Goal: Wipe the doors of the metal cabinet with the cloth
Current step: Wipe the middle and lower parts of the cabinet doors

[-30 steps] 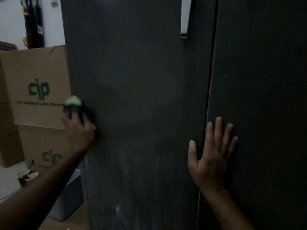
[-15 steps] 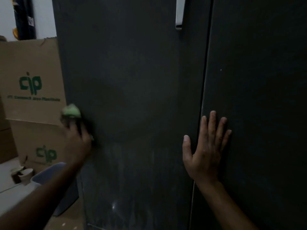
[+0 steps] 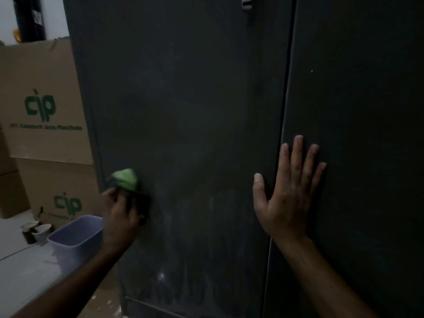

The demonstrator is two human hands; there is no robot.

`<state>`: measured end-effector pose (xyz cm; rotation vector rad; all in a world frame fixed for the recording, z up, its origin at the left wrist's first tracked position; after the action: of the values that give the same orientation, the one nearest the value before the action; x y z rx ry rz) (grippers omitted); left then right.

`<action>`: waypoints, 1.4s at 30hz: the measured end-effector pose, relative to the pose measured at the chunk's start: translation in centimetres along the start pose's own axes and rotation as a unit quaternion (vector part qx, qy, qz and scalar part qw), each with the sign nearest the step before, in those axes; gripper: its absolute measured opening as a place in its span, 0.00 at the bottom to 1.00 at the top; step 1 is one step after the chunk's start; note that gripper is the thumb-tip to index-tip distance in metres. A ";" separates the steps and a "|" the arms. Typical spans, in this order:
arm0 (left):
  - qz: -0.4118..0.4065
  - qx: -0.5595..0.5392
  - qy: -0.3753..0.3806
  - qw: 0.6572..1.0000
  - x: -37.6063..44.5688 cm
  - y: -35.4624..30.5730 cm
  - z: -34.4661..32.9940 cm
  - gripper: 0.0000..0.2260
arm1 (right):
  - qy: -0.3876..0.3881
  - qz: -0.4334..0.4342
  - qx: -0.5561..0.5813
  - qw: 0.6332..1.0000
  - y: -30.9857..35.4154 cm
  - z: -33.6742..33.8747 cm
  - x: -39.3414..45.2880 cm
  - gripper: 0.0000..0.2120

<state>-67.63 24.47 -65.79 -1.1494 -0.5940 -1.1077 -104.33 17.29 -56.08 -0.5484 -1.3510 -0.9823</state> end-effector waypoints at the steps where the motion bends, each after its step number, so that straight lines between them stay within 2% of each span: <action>1: 0.055 -0.003 -0.023 0.998 0.2 1.7 0.6 0.21 | 0.002 0.005 0.001 1.000 -0.1 0.0 0.0 0.35; 3: 0.184 -0.003 -0.091 0.979 2.9 4.3 1.9 0.22 | 0.003 0.009 -0.003 1.000 -0.1 0.0 0.0 0.35; 4: 0.210 0.001 -0.118 0.971 4.5 4.1 2.4 0.22 | 0.001 0.006 -0.005 1.000 -0.1 0.0 0.0 0.35; 5: 0.203 0.001 -0.123 0.971 5.7 3.1 2.5 0.21 | 0.001 0.001 -0.006 1.000 0.0 0.1 0.0 0.35; 6: 0.154 -0.001 -0.118 0.981 5.8 1.2 2.2 0.19 | 0.000 -0.002 -0.006 1.000 0.1 0.0 0.0 0.35; 8: -0.039 -0.011 -0.064 0.997 3.1 -3.0 0.2 0.15 | -0.002 -0.001 -0.011 1.000 0.2 0.0 0.0 0.35; 10: -0.208 0.002 0.024 0.978 -1.8 -5.2 -1.7 0.17 | 0.002 0.004 -0.014 1.000 0.0 0.0 0.0 0.36; 11: -0.252 0.026 0.042 0.967 -3.0 -4.7 -1.8 0.19 | 0.005 0.006 -0.012 1.000 0.0 0.0 -0.1 0.36; 12: -0.257 0.047 0.037 0.965 -2.8 -3.8 -1.4 0.22 | 0.006 0.008 -0.009 1.000 0.0 0.0 -0.1 0.35; 13: -0.212 0.048 0.012 0.976 -1.5 -2.9 -0.6 0.23 | 0.006 0.010 -0.003 1.000 -0.1 0.0 -0.2 0.35; 14: -0.120 0.036 -0.025 0.992 0.5 -2.0 0.3 0.21 | 0.005 0.012 0.003 1.000 -0.1 0.0 -0.2 0.34; 16: 0.058 0.019 -0.107 0.992 4.6 -1.1 1.7 0.17 | 0.001 0.012 0.018 1.000 -0.1 0.1 -0.1 0.32; 17: 0.066 0.026 -0.128 0.989 5.8 -2.7 1.7 0.16 | 0.001 0.012 0.023 1.000 -0.1 0.1 -0.1 0.31; 18: 0.003 0.025 -0.135 0.991 5.8 -5.2 1.2 0.16 | 0.003 0.011 0.027 1.000 -0.1 0.2 -0.1 0.30; 19: -0.102 0.006 -0.119 0.988 4.9 -8.2 0.3 0.15 | 0.005 0.009 0.030 1.000 -0.1 0.2 -0.1 0.29; 20: -0.226 -0.011 -0.077 0.971 2.7 -10.8 -1.2 0.14 | 0.006 0.006 0.033 0.999 0.0 0.3 -0.1 0.29; 21: -0.362 -0.010 -0.019 0.932 -0.4 -12.9 -2.5 0.12 | 0.008 0.006 0.037 0.999 0.0 0.4 -0.1 0.29; 22: -0.485 0.015 0.036 0.873 -3.7 -14.2 -3.3 0.11 | 0.010 0.009 0.040 0.999 -0.1 0.5 -0.1 0.28; 23: -0.568 0.050 0.079 0.817 -5.9 -14.4 -3.6 0.11 | 0.013 0.016 0.045 0.999 -0.2 0.7 -0.2 0.28; 24: -0.609 0.074 0.091 0.784 -6.6 -13.8 -3.6 0.11 | 0.015 0.029 0.051 0.998 -0.4 0.8 -0.2 0.27; 25: -0.603 0.069 0.072 0.792 -5.6 -13.5 -3.1 0.11 | 0.019 0.042 0.057 0.997 -0.7 1.0 -0.2 0.27; 26: -0.553 0.054 0.030 0.831 -3.6 -13.5 -2.4 0.11 | 0.025 0.055 0.062 0.996 -1.1 1.3 -0.2 0.26; 28: -0.345 0.016 -0.075 0.935 1.3 -14.2 -1.5 0.13 | 0.039 0.080 0.074 0.993 -1.8 1.7 -0.3 0.26; 29: -0.251 -0.007 -0.100 0.963 2.6 -15.2 -1.7 0.15 | 0.047 0.088 0.084 0.991 -2.0 1.9 -0.4 0.25; 30: -0.219 -0.030 -0.108 0.969 2.4 -16.8 -2.4 0.16 | 0.054 0.092 0.097 0.990 -2.1 2.1 -0.4 0.25; 31: -0.256 -0.039 -0.095 0.961 1.3 -18.9 -3.4 0.17 | 0.059 0.095 0.107 0.988 -2.2 2.2 -0.3 0.25; 32: -0.352 -0.026 -0.065 0.933 -1.1 -20.8 -4.7 0.17 | 0.064 0.099 0.112 0.987 -2.2 2.5 -0.3 0.25; 34: -0.581 0.031 0.023 0.813 -6.9 -22.0 -6.1 0.16 | 0.079 0.114 0.112 0.984 -2.5 2.9 -0.4 0.25; 35: -0.631 0.055 0.057 0.772 -8.1 -21.3 -5.9 0.15 | 0.086 0.123 0.112 0.982 -2.8 3.2 -0.6 0.25; 36: -0.639 0.062 0.058 0.765 -7.6 -20.8 -5.5 0.15 | 0.089 0.130 0.114 0.981 -3.3 3.4 -0.6 0.25; 37: -0.611 0.058 0.035 0.789 -5.9 -20.9 -5.0 0.15 | 0.089 0.136 0.115 0.980 -3.9 3.7 -0.7 0.25; 38: -0.550 0.044 -0.003 0.834 -3.5 -21.5 -4.4 0.15 | 0.089 0.141 0.113 0.979 -4.5 4.0 -0.8 0.26; 40: -0.368 0.002 -0.085 0.926 2.5 -23.6 -3.4 0.17 | 0.086 0.150 0.103 0.980 -5.8 4.7 -1.0 0.25; 41: -0.303 -0.019 -0.101 0.947 4.3 -25.2 -3.2 0.18 | 0.085 0.151 0.096 0.980 -6.5 5.1 -1.2 0.25; 42: -0.289 -0.035 -0.106 0.951 4.8 -26.9 -3.3 0.19 | 0.079 0.151 0.092 0.981 -7.1 5.5 -1.3 0.24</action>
<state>-90.80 19.41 -51.82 -1.1979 -1.1158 -1.5186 -113.19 18.43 -57.73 -0.5065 -1.1615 -0.6325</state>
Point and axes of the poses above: each hand's wrist, its own x-axis towards the middle knuckle, its own z-axis out of the back of the hand, y = z × x, the point moved 6 cm from there along x, towards the middle knuckle, and after that the axes turned 3 degrees about -z, right-handed, at the moved point
